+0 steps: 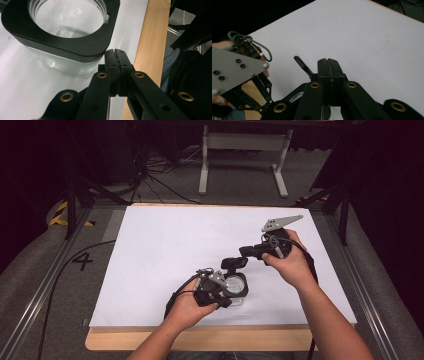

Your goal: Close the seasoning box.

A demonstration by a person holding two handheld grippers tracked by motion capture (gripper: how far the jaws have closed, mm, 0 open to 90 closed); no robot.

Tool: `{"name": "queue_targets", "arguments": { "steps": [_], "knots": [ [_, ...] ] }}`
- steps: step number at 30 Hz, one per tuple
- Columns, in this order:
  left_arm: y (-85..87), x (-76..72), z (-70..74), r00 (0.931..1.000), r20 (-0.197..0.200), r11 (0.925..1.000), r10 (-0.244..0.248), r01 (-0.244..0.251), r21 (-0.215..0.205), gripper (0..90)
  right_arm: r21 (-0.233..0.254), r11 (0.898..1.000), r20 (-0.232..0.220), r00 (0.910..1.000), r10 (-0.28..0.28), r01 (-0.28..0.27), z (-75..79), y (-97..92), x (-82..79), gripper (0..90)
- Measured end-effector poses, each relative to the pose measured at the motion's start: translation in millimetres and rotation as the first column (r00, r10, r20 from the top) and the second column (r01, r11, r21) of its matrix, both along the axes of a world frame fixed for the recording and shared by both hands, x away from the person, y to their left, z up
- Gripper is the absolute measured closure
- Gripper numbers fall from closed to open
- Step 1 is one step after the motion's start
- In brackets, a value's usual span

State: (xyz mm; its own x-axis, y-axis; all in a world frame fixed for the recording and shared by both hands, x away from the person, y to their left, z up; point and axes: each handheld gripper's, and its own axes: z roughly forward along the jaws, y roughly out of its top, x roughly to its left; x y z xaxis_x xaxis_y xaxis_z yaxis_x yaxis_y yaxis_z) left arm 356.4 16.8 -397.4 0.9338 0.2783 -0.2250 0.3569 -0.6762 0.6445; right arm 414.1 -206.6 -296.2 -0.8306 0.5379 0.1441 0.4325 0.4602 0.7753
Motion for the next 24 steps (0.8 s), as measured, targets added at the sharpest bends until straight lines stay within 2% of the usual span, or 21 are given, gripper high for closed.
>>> {"name": "queue_targets", "arguments": {
  "steps": [14, 24],
  "knots": [
    [0.0, -0.5, 0.5, 1.0000, -0.001, 1.0000, 0.001, -0.001, 0.008, 90.0, -0.024, 0.998, -0.005, 0.9987, 0.051, -0.052, -12.7, -5.4, -30.5, 90.0],
    [0.1, -1.2, 0.8, 1.0000, 0.000, 0.9999, 0.007, -0.007, 0.012, 90.0, -0.046, 0.996, -0.035, 0.9962, 0.080, -0.081, -29.0, -4.5, -45.1, 90.0]
  ]
}}
